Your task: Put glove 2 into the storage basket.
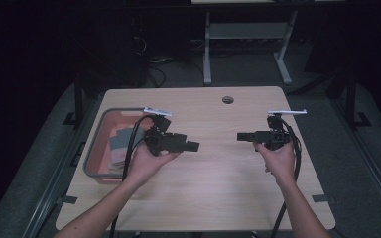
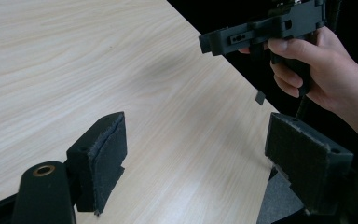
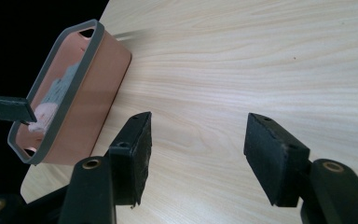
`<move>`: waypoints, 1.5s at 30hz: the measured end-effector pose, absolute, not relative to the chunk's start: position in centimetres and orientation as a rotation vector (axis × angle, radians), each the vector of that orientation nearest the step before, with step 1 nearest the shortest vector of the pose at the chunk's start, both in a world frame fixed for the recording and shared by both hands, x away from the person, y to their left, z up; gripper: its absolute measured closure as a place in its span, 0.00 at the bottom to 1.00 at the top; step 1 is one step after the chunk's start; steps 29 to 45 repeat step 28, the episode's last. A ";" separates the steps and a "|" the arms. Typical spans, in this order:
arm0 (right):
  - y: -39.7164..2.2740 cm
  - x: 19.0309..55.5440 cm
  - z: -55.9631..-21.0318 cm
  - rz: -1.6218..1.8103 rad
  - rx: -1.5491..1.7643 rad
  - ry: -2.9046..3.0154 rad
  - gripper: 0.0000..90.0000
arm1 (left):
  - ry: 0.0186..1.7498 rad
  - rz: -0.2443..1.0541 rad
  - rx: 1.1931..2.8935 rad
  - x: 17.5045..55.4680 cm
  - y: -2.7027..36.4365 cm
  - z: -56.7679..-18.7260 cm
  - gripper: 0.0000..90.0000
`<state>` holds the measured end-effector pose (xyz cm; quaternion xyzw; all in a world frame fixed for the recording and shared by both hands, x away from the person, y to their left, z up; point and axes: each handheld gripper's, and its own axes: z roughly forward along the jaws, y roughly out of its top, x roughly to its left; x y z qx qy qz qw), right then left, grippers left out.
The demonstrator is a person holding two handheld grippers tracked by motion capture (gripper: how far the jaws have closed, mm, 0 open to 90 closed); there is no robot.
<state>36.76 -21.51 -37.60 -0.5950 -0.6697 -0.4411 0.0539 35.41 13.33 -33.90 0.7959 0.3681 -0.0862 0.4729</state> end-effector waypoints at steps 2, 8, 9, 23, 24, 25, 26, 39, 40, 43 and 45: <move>-21.8 36.5 -37.7 -1.338 -1.811 -2.024 0.46 | 0.896 -0.215 1.952 35.3 13.0 -34.1 0.23; -22.5 35.9 -38.3 -1.322 -1.821 -2.038 0.45 | 0.883 -0.225 1.966 35.2 11.9 -34.6 0.23; -22.6 35.7 -38.5 -1.317 -1.825 -2.038 0.45 | 0.881 -0.227 1.965 35.1 11.7 -34.6 0.23; -25.7 33.9 -40.8 -1.299 -1.880 -1.972 0.45 | 0.860 -0.287 1.978 33.9 9.7 -36.8 0.23; -25.8 33.7 -41.0 -1.287 -1.891 -1.971 0.45 | 0.857 -0.283 1.980 33.9 9.6 -36.9 0.23; -25.9 33.6 -41.1 -1.288 -1.887 -1.977 0.44 | 0.857 -0.291 1.975 33.7 9.5 -37.0 0.23; -26.0 33.5 -41.2 -1.293 -1.892 -1.962 0.44 | 0.855 -0.294 1.971 33.6 9.5 -37.1 0.23; -26.0 33.2 -41.4 -1.288 -1.886 -1.976 0.43 | 0.847 -0.293 1.972 33.4 9.3 -37.3 0.23; -26.0 33.2 -41.4 -1.288 -1.886 -1.976 0.43 | 0.847 -0.293 1.972 33.4 9.3 -37.3 0.23; -26.0 33.2 -41.4 -1.288 -1.886 -1.976 0.43 | 0.847 -0.293 1.972 33.4 9.3 -37.3 0.23; -26.0 33.2 -41.4 -1.288 -1.886 -1.976 0.43 | 0.847 -0.293 1.972 33.4 9.3 -37.3 0.23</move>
